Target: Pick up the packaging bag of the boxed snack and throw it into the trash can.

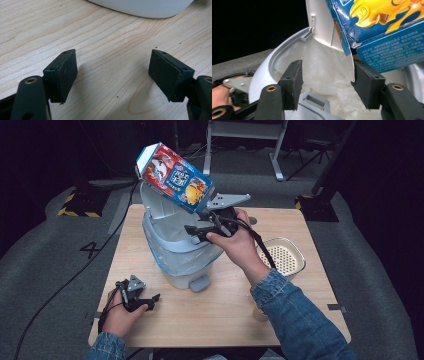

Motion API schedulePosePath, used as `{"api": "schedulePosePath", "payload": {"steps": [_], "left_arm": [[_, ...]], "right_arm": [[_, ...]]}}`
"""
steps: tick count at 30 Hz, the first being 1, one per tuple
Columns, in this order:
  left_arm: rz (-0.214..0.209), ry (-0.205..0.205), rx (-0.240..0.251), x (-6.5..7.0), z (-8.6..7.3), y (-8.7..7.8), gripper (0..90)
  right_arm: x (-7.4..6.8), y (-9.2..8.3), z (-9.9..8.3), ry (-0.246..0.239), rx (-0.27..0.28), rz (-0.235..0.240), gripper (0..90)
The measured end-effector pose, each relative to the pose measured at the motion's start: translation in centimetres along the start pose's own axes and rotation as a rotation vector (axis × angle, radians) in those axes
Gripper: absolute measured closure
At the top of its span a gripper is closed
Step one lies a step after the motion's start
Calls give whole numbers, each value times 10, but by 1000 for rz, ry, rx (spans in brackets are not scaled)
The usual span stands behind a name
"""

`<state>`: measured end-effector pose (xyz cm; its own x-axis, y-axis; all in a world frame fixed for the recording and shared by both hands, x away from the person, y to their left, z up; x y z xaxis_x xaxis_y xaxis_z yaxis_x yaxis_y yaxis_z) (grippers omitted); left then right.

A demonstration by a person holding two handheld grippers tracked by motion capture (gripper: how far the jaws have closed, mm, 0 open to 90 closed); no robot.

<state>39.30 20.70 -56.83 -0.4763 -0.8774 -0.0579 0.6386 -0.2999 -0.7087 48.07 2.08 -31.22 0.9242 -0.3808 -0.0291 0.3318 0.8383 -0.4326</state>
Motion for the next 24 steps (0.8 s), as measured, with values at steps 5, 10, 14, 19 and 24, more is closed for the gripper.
{"api": "schedulePosePath", "payload": {"steps": [5,10,14,19,24], "left_arm": [[-1,0,-1,0,0,0,233],[0,1,-1,0,0,0,234],[0,1,-1,0,0,0,234],[1,2,-1,0,0,0,234],[0,1,-1,0,0,0,233]], "right_arm": [[-7,4,-2,5,-21,36,480],[-13,4,-5,10,-64,34,468],[-8,-3,-7,40,-85,6,463],[-1,-14,-7,62,-95,-48,452],[10,-21,-10,61,-107,-117,449]]}}
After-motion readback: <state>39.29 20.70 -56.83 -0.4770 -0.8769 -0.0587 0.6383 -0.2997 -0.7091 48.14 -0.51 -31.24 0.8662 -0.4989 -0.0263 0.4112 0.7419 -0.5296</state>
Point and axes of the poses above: each handheld gripper's, and its own axes: y roughly forward along the jaws, z roughly out of its top, x roughly to its right, the point moved 9 cm from there along y, roughly forward along the jaws, and after that the axes turned 6 degrees about z, right-handed, at the moved point
